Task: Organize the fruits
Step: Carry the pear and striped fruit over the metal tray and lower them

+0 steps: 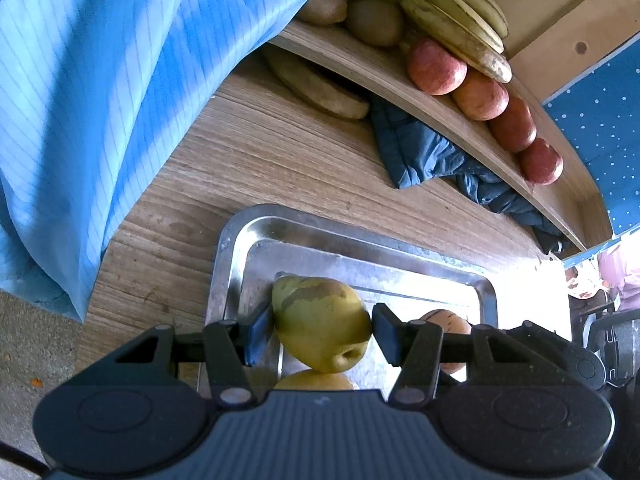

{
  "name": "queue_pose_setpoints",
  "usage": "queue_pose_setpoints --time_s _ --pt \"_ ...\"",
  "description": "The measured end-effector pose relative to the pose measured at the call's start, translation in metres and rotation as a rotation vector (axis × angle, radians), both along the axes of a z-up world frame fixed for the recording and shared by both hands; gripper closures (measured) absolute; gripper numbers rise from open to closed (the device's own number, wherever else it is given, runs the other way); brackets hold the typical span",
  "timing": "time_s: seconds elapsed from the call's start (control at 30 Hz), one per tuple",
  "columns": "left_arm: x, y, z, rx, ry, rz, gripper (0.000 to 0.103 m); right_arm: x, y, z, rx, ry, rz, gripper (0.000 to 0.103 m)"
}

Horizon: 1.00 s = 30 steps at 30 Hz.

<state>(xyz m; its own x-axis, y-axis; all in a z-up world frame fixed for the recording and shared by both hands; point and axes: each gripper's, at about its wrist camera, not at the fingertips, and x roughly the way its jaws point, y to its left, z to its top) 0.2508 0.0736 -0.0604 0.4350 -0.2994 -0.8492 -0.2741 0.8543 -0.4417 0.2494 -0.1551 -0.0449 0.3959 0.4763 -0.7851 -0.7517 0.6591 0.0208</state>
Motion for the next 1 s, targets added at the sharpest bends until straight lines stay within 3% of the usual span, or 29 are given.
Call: queue_pose_setpoints --time_s 1.0 --pt "0.006 -0.002 0.001 0.022 -0.045 -0.019 0.044 0.003 0.013 -0.014 0.024 0.028 -0.046 0.06"
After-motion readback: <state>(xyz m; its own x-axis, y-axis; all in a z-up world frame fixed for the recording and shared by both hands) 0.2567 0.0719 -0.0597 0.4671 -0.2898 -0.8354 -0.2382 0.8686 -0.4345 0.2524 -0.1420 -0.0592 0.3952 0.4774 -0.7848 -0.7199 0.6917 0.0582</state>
